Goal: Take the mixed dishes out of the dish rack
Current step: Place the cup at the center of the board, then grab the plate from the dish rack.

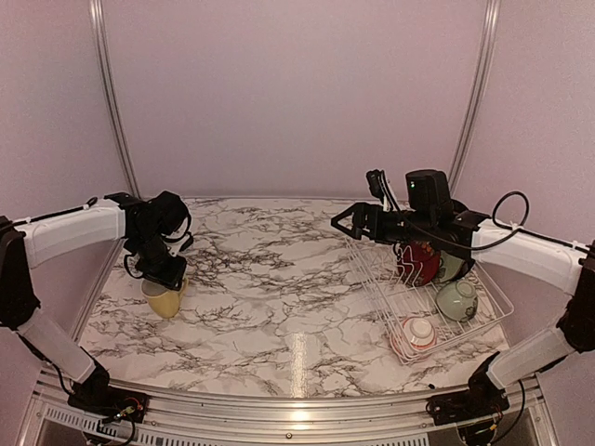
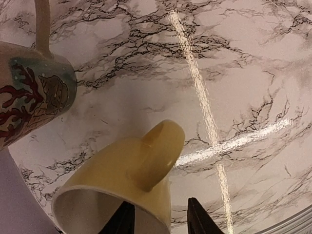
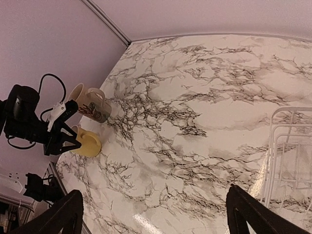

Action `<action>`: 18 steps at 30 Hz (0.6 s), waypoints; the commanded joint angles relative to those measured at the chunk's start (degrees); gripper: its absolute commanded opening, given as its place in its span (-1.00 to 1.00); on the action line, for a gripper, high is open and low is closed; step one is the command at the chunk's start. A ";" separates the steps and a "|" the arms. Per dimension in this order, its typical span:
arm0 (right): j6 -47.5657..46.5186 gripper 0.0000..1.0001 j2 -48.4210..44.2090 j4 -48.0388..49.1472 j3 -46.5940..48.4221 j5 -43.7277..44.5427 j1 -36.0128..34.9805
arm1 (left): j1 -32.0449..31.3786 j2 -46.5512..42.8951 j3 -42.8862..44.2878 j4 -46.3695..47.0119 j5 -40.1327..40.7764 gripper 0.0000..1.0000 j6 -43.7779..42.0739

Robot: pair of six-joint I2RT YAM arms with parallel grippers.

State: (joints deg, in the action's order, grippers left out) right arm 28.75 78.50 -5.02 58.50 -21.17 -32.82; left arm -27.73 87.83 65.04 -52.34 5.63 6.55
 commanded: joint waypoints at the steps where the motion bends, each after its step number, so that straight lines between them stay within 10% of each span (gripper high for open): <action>1: -4.01 0.97 -1.86 -6.01 3.41 5.73 0.38 | 0.13 -3.12 4.73 -1.54 1.01 -0.16 -0.24; 13: -11.63 0.97 -4.41 -17.44 6.63 20.73 0.96 | 0.13 -12.96 16.36 -2.90 -1.69 0.07 -2.21; 18: -13.06 0.97 -7.50 -20.26 4.78 26.20 2.62 | 0.04 -19.45 18.07 4.64 -9.10 0.56 -0.46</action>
State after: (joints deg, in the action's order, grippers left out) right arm 18.26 73.97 -20.58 62.96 -1.58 -31.81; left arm -27.73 73.25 82.06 -53.15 3.22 5.28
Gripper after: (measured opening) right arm 0.985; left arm 0.725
